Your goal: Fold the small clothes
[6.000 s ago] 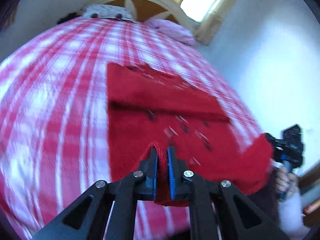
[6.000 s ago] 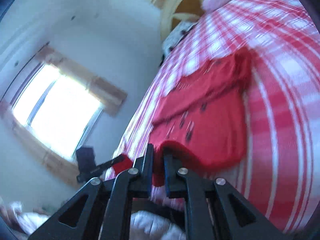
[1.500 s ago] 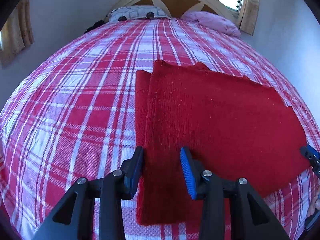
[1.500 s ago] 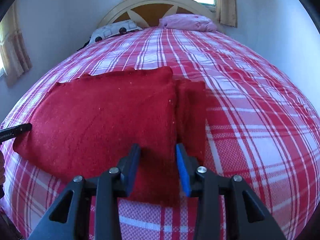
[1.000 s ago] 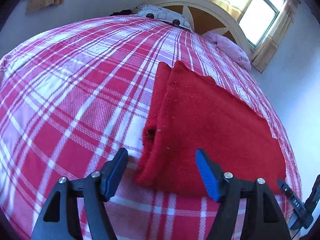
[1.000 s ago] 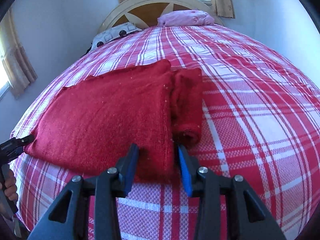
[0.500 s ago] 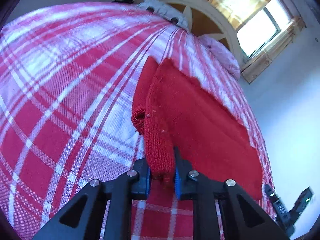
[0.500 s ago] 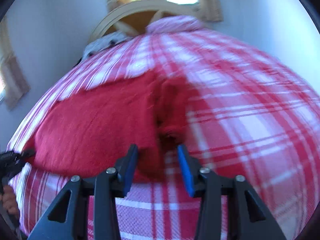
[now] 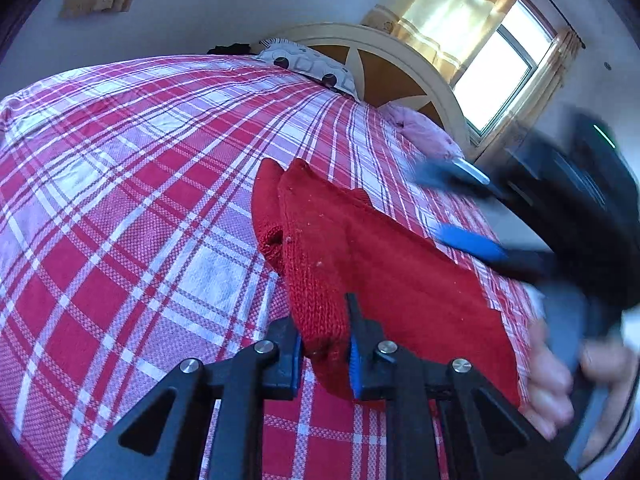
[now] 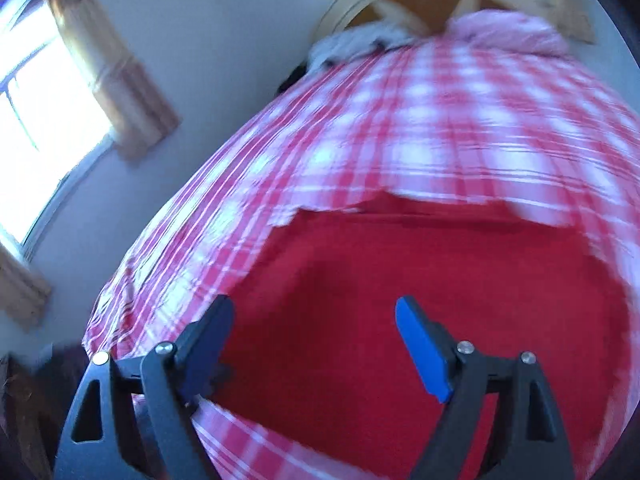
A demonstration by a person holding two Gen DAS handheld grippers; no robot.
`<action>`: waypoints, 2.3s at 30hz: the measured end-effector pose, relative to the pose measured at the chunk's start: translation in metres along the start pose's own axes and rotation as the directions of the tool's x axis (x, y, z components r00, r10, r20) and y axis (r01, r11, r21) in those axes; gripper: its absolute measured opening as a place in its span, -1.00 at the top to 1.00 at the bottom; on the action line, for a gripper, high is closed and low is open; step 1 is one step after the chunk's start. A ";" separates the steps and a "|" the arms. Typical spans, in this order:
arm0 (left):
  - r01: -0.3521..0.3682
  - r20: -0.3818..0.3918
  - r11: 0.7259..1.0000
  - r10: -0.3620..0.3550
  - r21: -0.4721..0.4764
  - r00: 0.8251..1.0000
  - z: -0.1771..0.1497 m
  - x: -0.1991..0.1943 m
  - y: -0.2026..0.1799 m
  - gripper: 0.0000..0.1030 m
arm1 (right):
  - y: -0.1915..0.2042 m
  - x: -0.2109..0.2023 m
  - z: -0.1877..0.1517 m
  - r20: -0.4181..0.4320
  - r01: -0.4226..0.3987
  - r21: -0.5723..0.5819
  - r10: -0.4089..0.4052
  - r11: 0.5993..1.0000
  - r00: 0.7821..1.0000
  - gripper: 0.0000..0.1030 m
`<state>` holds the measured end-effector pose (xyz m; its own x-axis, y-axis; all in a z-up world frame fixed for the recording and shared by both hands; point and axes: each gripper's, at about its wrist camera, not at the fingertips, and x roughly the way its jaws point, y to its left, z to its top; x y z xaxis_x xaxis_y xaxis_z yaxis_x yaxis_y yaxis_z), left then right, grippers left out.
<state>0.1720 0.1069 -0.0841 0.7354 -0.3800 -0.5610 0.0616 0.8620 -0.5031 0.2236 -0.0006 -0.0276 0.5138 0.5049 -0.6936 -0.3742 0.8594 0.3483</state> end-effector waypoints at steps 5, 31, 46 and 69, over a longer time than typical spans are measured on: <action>0.001 0.059 0.998 -0.005 0.066 0.998 -0.001 -0.002 -0.010 0.66 | 0.025 0.078 0.033 -0.169 -0.013 -0.029 0.008 1.000 0.986 -0.67; 0.016 0.128 0.956 -0.056 0.291 0.990 -0.006 -0.021 -0.073 0.66 | -0.051 0.051 0.036 -0.159 -0.109 0.111 0.126 0.988 0.979 0.64; 0.205 -0.034 0.812 -0.223 0.547 0.974 -0.058 0.021 -0.219 0.65 | -0.227 -0.098 -0.014 0.117 -0.119 0.362 0.081 0.925 0.990 0.66; 0.417 -0.345 0.684 -0.250 0.598 0.905 -0.083 0.005 -0.188 -0.34 | -0.304 -0.167 -0.105 0.275 -0.098 0.445 -0.032 0.890 0.961 -0.22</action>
<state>0.1078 -0.0853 -0.0468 0.4170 -0.6750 -0.6087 0.7528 0.6317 -0.1849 0.1702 -0.3544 -0.0838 0.7177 0.4800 -0.5045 -0.0398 0.7516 0.6585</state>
